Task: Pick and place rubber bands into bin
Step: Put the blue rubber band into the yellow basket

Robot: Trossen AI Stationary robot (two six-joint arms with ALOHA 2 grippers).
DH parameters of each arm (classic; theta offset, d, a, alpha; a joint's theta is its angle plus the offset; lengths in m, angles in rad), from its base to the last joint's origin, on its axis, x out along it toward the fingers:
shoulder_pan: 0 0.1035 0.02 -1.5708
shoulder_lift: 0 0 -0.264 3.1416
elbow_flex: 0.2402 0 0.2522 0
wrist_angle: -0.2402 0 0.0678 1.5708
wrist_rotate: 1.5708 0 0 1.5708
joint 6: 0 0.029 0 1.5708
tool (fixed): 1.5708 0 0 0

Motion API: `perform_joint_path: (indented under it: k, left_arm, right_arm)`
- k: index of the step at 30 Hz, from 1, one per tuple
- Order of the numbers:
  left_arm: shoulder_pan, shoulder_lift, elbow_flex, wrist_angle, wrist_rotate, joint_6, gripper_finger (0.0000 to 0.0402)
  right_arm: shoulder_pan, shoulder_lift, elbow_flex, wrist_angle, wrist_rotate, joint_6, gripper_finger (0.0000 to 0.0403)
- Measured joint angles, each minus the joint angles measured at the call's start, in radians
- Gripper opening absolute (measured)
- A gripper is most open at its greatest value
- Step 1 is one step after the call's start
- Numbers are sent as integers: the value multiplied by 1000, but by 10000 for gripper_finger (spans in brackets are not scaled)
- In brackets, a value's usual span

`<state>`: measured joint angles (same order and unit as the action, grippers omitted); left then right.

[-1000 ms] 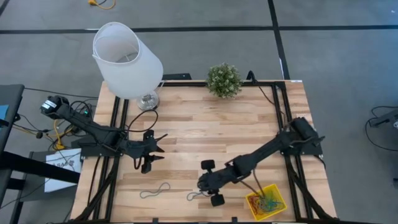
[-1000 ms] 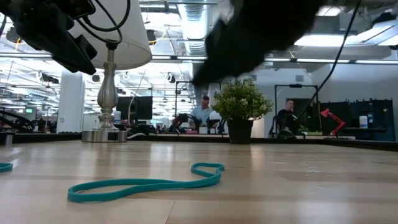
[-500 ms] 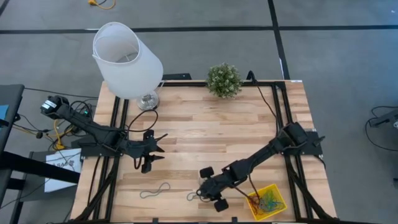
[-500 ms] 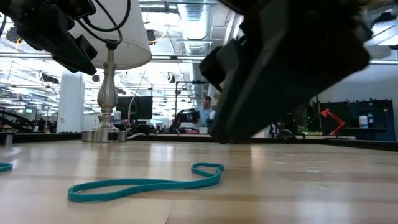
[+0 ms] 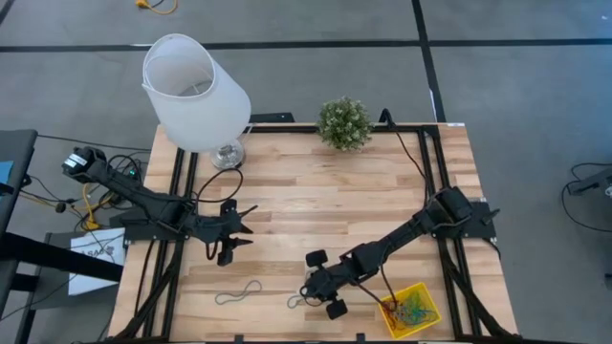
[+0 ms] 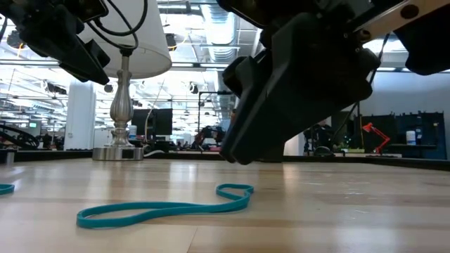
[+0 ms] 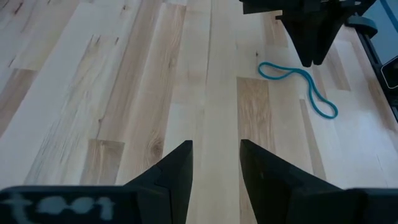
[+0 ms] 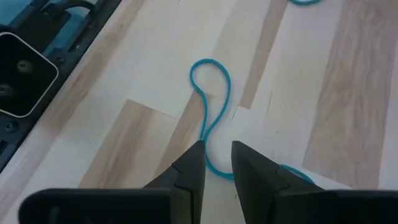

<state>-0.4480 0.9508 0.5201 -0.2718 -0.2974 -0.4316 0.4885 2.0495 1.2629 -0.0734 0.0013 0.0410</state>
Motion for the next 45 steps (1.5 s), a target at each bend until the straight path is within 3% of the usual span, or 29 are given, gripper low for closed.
perform_joint_path:
  k: [37,45]
  left_arm:
    - [0,0,0,-2,-3,1,121]
    - [0,0,0,-1,-2,1,121]
  right_arm:
    - [-7,62,5,-9,-53,-7,71]
    - [-11,63,6,-18,-73,-23,11]
